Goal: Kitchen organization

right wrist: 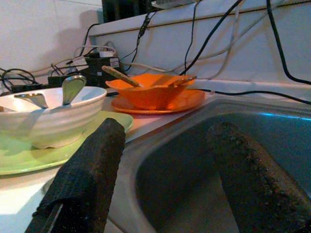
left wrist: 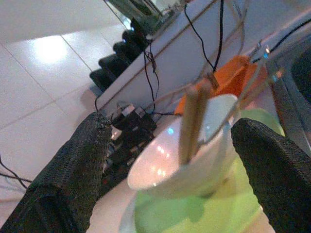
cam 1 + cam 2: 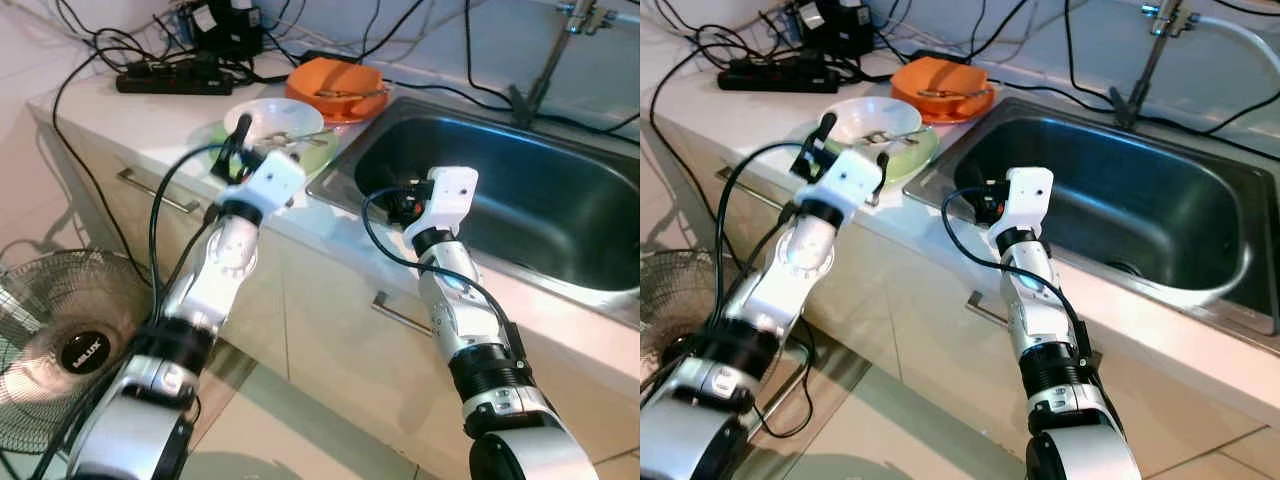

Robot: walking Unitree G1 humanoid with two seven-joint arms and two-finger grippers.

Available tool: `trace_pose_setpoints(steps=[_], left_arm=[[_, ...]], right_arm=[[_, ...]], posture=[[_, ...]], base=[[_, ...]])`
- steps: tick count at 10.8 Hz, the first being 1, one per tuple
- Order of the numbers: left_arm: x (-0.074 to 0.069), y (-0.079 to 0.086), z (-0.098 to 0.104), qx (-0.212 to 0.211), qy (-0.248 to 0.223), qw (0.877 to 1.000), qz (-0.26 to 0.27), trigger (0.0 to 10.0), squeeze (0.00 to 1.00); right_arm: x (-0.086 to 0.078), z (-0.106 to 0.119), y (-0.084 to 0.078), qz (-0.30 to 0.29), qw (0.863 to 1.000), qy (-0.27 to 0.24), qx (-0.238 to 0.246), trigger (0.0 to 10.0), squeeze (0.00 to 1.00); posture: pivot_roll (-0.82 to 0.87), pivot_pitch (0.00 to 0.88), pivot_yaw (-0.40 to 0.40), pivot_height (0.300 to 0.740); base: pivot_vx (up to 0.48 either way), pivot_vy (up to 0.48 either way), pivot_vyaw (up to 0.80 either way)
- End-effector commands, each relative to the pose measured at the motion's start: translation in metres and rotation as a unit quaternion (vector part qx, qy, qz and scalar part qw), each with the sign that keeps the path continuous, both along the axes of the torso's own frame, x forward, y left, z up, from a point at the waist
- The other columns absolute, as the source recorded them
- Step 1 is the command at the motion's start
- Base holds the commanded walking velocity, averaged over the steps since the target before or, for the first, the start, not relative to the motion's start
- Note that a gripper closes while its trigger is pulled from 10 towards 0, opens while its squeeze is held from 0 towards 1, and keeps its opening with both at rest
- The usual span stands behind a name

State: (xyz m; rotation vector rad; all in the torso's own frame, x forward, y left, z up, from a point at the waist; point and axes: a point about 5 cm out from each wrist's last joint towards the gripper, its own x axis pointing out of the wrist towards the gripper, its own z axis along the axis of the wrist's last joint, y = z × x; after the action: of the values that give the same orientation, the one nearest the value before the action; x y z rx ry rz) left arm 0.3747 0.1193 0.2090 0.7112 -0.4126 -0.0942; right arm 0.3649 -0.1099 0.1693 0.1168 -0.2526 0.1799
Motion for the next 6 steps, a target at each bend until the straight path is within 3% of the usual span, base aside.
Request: trace_pose_setpoints(steps=[1,2,4,6], left_arm=[[0.000,-0.006,0.000,0.006,0.003,1.000,-0.013,10.0,0.00],[-0.005,-0.009,-0.007,-0.023,0.015,0.999,-0.033,10.0,0.00],[-0.033,-0.011,-0.035,-0.103,0.028,0.992,-0.061,10.0,0.00],[-0.051,-0.011,-0.049,-0.203,0.037,0.977,-0.044,10.0,0.00]], right_arm=[[-0.002,-0.005,-0.003,-0.007,1.000,0.006,0.000,10.0,0.00],[-0.002,-0.005,-0.004,-0.009,1.000,0.006,0.001,10.0,0.00],[-0.005,-0.007,-0.009,-0.015,1.000,0.005,0.008,10.0,0.00],[-0.005,-0.011,-0.011,-0.017,1.000,0.011,0.008,10.0,0.00]], posture=[[0.19,0.025,-0.008,0.740],[0.19,0.029,-0.004,0.740],[0.19,0.039,-0.005,0.740],[0.20,0.043,-0.013,0.740]], base=[[0.000,0.000,0.00],[0.000,0.000,0.00],[0.000,0.000,0.00],[0.000,0.000,0.00]])
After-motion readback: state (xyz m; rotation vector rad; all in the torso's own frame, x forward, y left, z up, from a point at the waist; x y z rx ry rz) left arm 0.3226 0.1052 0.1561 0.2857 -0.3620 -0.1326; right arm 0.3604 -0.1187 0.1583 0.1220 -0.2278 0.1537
